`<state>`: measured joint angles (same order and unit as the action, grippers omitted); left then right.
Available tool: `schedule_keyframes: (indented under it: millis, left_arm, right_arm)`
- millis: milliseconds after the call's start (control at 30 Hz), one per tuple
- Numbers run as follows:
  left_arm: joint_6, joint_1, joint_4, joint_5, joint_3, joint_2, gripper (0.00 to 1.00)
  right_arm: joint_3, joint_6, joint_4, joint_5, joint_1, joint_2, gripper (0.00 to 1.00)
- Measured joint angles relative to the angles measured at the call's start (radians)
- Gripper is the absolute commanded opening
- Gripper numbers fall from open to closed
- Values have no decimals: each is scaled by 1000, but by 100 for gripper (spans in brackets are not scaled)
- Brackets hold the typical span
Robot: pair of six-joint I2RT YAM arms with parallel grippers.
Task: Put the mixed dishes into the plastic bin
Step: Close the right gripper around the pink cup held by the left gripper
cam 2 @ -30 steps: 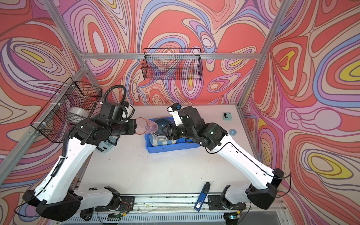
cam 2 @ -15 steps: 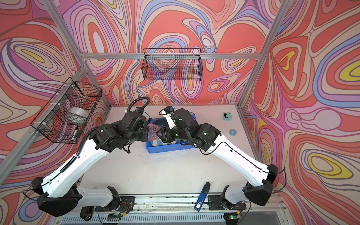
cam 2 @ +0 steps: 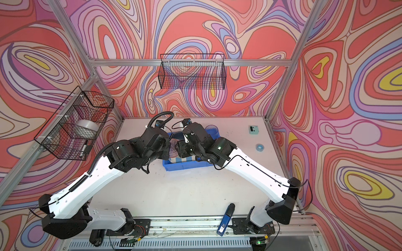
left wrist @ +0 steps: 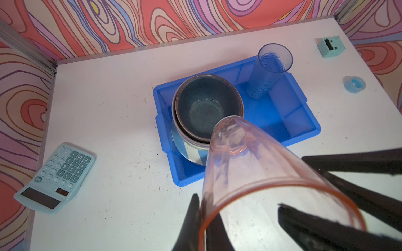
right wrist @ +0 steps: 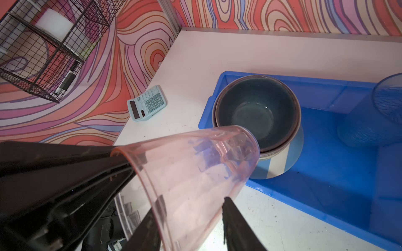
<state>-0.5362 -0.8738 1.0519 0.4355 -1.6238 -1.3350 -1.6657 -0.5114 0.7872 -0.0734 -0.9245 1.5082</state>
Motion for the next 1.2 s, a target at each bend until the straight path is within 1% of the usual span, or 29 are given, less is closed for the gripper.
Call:
schedule_keyframes:
  millis: [233, 567, 700, 967, 1067, 1200]
  left_arm:
    - [0, 0, -6, -20, 0, 6, 0]
    - [-19, 4, -8, -74, 16, 6, 3]
    - [-38, 5, -6, -106, 24, 6, 6]
    - [-86, 9, -32, -209, 93, 8, 8]
    - [-97, 9, -31, -234, 100, 8, 8]
    - [-97, 9, -30, -256, 103, 8, 9]
  right_arm:
    - [-31, -15, 32, -37, -4, 18, 36]
    - [-38, -30, 78, -55, -10, 20, 19]
    - [-38, -34, 100, -55, -11, 19, 17]
    - [-36, -33, 185, -39, -11, 15, 10]
    - [-36, -36, 208, -32, -11, 15, 9]
    - [-39, -47, 232, -29, -11, 15, 17]
